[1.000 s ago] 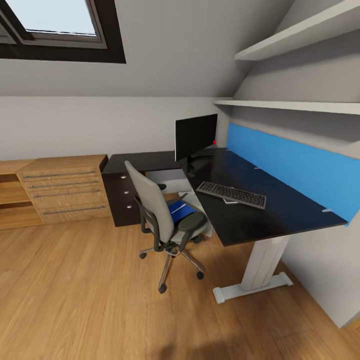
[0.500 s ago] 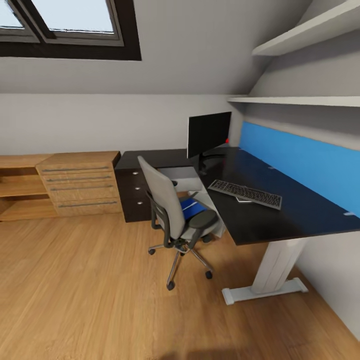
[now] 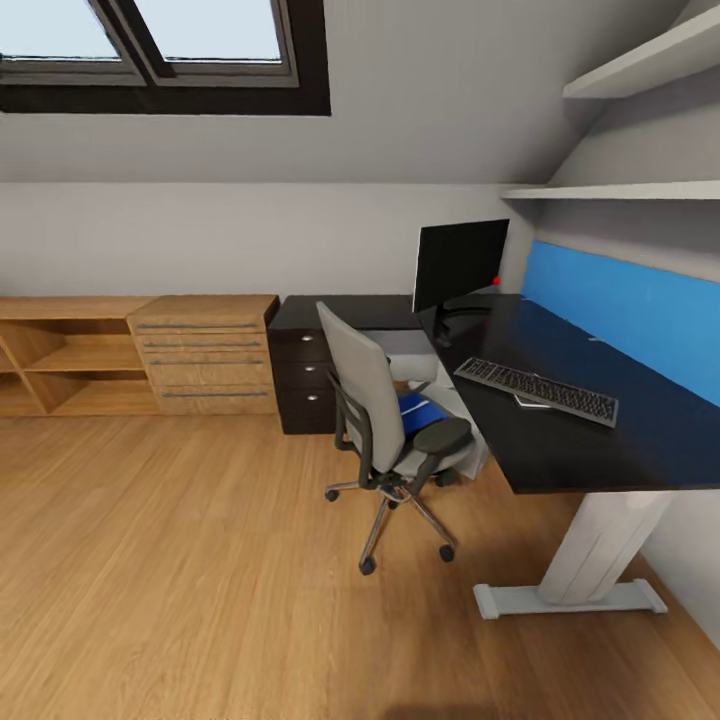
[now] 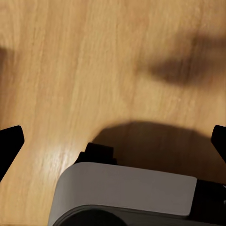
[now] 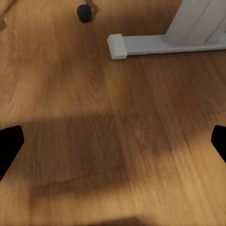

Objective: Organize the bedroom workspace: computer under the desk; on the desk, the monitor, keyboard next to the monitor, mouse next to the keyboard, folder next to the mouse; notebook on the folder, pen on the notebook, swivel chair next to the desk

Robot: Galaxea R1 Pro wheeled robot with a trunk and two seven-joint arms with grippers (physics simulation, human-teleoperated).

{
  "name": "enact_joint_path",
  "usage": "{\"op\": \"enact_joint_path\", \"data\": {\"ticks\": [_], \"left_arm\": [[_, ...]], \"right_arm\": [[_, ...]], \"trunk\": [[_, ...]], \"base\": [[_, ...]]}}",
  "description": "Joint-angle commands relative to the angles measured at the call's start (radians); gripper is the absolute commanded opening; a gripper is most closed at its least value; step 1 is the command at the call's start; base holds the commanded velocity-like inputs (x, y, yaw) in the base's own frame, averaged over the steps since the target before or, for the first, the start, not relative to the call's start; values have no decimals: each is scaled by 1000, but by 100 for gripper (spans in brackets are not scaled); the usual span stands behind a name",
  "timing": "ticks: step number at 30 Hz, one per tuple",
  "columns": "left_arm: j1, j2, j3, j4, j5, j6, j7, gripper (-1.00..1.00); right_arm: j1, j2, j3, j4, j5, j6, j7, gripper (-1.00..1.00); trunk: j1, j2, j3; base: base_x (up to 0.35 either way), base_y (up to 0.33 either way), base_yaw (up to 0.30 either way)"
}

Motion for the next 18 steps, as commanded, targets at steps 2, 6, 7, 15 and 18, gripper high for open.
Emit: {"op": "enact_joint_path", "data": {"ticks": [2,6,7,15,18], "left_arm": [[-1,0,3,1,1,-3,0,100],[-1,0,3,1,2,-3,0,100],[-1,0,3,1,2,-3,0,100],[-1,0,3,1,2,-4,-1,100],[-1,0,3,1,1,-6,-2,100]], "right_arm": [[-1,0,1,0,2,-2,-4,100],[-1,-3,2,0,2,-2,-4,100],[-1,-3,2,0,2,-2,-4,100],[0,-3,2,0,2,-2,-4,100],[0,-3,2,0,2,-4,-4,100]], "trunk": [[8,-15,-7],[23,-43,-20],[27,-50,-23],[57,-106,-48],[69,-127,-57]], "base": [[0,0,42],[0,0,12],[0,0,5],[0,0,1],[0,0,0]]}}
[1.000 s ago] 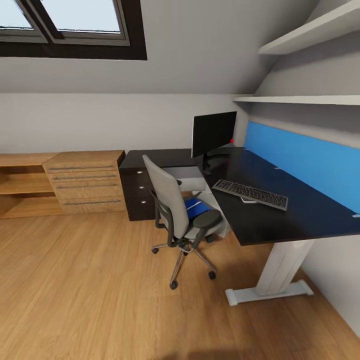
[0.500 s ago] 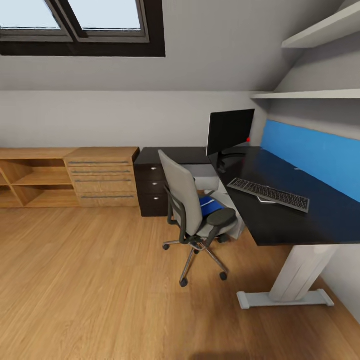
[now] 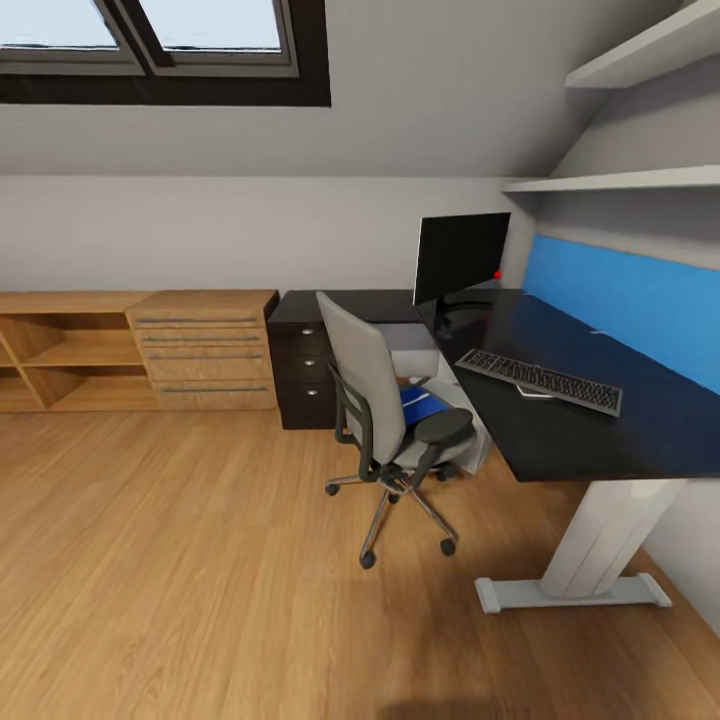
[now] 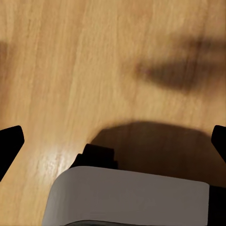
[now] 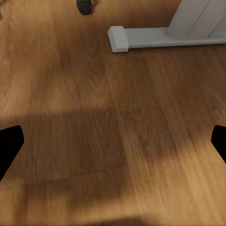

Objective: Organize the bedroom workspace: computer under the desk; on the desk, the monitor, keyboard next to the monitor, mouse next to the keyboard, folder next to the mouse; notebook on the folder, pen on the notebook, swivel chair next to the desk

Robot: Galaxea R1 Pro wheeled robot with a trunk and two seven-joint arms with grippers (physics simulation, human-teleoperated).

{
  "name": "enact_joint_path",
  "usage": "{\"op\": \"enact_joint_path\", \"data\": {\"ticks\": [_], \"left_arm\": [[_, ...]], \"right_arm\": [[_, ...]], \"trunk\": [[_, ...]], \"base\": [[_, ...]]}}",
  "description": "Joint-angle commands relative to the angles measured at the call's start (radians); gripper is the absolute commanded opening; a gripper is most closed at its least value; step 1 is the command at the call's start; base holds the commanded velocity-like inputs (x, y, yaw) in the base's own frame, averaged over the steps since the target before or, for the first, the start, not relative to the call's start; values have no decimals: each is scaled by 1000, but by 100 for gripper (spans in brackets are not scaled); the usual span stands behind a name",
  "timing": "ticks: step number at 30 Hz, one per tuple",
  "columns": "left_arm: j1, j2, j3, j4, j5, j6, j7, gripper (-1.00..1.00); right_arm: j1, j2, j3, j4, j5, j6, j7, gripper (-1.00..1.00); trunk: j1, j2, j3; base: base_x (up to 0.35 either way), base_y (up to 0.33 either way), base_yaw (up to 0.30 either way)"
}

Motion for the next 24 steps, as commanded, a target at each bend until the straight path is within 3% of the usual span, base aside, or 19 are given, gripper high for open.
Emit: {"op": "enact_joint_path", "data": {"ticks": [1,12,17,18,20,24], "left_arm": [[0,0,3,1,2,-3,0,100],[0,0,3,-10,2,-6,-1,100],[0,-3,3,-144,2,7,-5,100],[0,-18,2,-228,1,49,-4,100],[0,-31,2,-303,0,128,-2,100],[-15,-46,1,-449,0,371,0,100]], "right_arm": [[-1,0,1,1,1,-3,-4,100],[-1,2,1,1,1,-7,-3,100],[-1,1,1,-65,2,-5,-6,100],[-2,1,0,-127,1,7,-9,100],[-16,0,-1,-163,1,23,-10,100],[-119,-1,-2,-181,0,93,-11,100]], "trunk": [[4,-8,-4],[46,-85,-39],[65,-120,-54],[69,-127,-57],[77,-141,-64],[92,-169,-76]], "base": [[0,0,0],[0,0,0],[0,0,0],[0,0,0],[0,0,0],[0,0,0]]}}
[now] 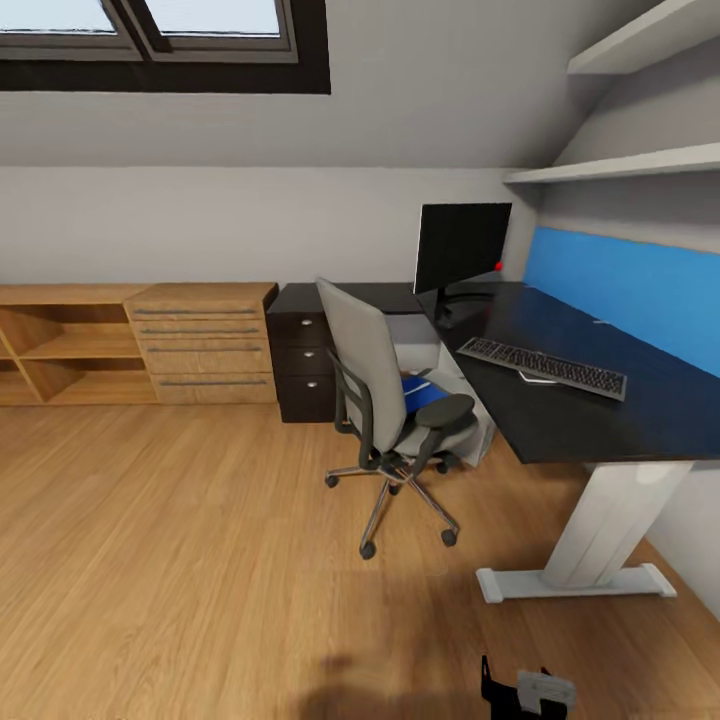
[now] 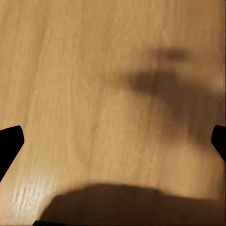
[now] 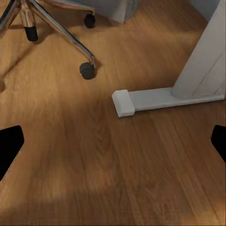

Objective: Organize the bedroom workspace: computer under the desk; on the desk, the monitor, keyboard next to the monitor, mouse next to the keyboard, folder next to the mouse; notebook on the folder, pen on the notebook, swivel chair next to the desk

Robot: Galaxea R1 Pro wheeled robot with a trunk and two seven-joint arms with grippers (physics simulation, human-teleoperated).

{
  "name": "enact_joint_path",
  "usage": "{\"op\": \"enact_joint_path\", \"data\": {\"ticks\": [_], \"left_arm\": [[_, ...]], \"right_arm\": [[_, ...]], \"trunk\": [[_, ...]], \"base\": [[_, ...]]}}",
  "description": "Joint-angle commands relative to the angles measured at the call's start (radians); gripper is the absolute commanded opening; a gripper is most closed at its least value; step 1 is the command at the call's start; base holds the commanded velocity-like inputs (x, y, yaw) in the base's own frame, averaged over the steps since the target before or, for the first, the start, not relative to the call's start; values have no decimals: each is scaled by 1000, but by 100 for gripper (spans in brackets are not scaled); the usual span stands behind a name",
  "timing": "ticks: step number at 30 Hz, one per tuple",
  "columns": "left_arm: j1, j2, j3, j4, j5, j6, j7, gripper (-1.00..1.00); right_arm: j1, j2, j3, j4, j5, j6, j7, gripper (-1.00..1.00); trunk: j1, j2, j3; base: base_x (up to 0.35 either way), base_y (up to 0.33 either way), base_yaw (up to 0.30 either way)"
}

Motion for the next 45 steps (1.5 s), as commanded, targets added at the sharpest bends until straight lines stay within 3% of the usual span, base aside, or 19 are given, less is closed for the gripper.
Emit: {"op": "enact_joint_path", "data": {"ticks": [1,3,4,7,13,17,22,23,26,29,32,35,36,40,42,45], "left_arm": [[-10,-3,2,-19,10,46,1,100],[-52,-12,2,-51,10,126,1,100],[-143,-31,2,-54,11,187,2,100],[-223,-49,2,-23,11,210,2,100],[-370,-65,3,33,15,280,2,100],[-421,-73,3,32,34,328,-1,100],[-449,-82,5,-63,79,364,-8,100],[-454,-83,6,-120,97,382,-9,100],[-459,-77,7,-190,137,429,-13,100],[-459,-76,7,-216,149,436,-15,100],[-436,-74,5,-297,156,442,-19,100],[-358,-74,-2,-433,159,446,-23,100],[-310,-74,-11,-515,160,448,-24,100],[-200,-73,-52,-710,161,452,-25,100],[-148,-73,-77,-787,161,453,-26,100],[-115,-72,-96,-827,161,454,-26,100]], "right_arm": [[-24,0,-1,5,0,17,-4,100],[-96,-5,-2,32,-2,80,-4,100],[-220,-18,-4,98,-5,150,-4,100],[-311,-24,-5,143,-7,173,-4,100],[-441,-28,-5,183,-6,213,-4,100],[-500,-31,-5,190,-7,248,-5,100],[-560,-35,-6,193,-7,274,-5,100],[-580,-36,-6,194,-8,282,-5,100],[-599,-35,-7,194,-10,290,-6,100],[-601,-34,-7,193,-10,291,-6,100],[-603,-34,-8,193,-10,288,-4,100],[-604,-34,-10,193,-10,286,-3,100],[-604,-34,-11,190,-10,285,-2,100],[-604,-34,-24,188,-14,281,-3,100],[-604,-33,-47,187,-30,280,-4,100],[-604,-33,-66,185,-45,280,-3,100]], "trunk": [[4,-8,-4],[11,-22,-11],[15,-29,-14],[27,-50,-23],[50,-92,-42],[65,-120,-54],[84,-155,-70],[88,-162,-73],[100,-183,-83],[111,-204,-92],[123,-225,-101],[134,-246,-111],[138,-253,-114],[153,-281,-127],[161,-295,-133],[169,-309,-139]], "base": [[0,0,0],[0,0,0],[0,0,0],[0,0,0],[0,0,0],[0,0,0],[0,0,0],[0,0,0],[0,0,0],[0,0,0],[0,0,0],[0,0,0],[0,0,0],[0,0,0],[0,0,0],[0,0,0]]}}
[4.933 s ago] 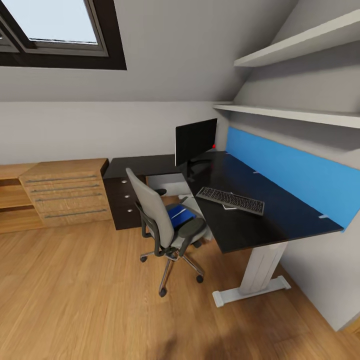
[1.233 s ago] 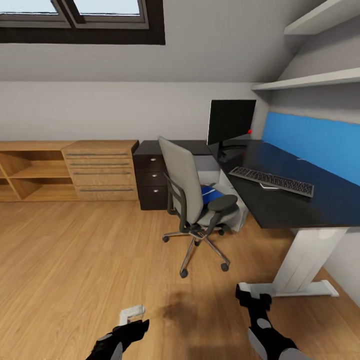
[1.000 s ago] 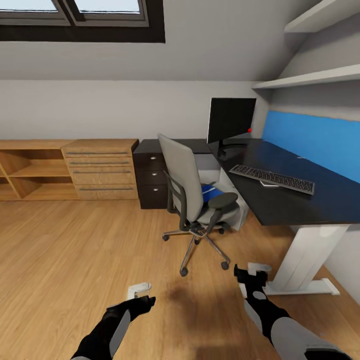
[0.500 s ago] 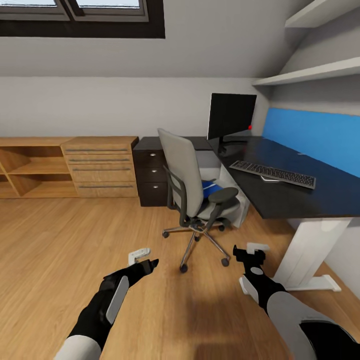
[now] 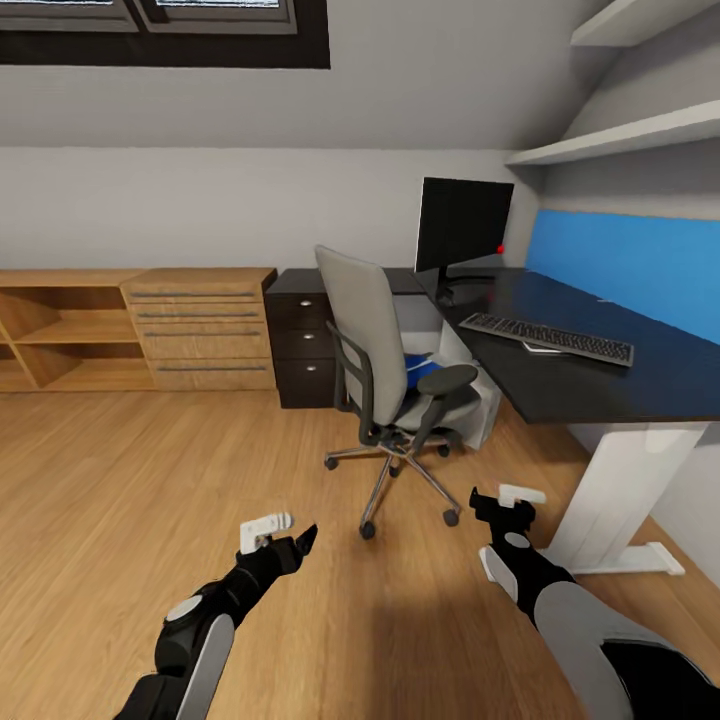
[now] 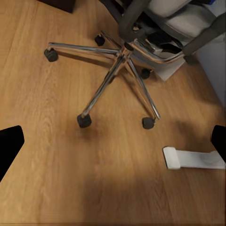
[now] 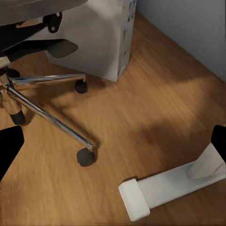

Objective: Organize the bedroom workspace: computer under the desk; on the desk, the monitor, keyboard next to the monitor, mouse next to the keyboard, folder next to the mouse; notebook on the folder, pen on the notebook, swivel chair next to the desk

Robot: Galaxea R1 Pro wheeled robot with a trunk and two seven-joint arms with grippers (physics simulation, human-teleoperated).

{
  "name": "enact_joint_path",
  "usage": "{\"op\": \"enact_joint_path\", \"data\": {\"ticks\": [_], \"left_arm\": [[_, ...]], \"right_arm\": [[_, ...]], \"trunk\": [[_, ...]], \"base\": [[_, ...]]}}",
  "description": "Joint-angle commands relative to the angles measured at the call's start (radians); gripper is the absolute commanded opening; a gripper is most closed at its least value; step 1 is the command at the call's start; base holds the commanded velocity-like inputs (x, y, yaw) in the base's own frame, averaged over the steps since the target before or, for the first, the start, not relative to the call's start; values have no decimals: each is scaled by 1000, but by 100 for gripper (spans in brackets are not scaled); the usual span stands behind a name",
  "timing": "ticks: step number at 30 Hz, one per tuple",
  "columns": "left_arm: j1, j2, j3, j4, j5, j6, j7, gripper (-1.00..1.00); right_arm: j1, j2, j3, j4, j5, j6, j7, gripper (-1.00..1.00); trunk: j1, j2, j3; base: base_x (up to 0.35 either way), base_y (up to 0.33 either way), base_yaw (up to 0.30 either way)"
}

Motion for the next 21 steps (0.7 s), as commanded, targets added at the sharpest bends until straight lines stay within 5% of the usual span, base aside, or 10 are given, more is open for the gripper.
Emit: {"op": "enact_joint_path", "data": {"ticks": [1,21], "left_arm": [[12,0,-7,-16,3,6,-2,100],[35,40,-21,-42,4,4,-2,100]], "right_arm": [[-1,0,-12,0,-10,-6,4,100],[1,4,-28,1,-16,-33,9,100]], "trunk": [[0,0,-1],[0,0,-1]], "base": [[0,0,0],[33,0,0]]}}
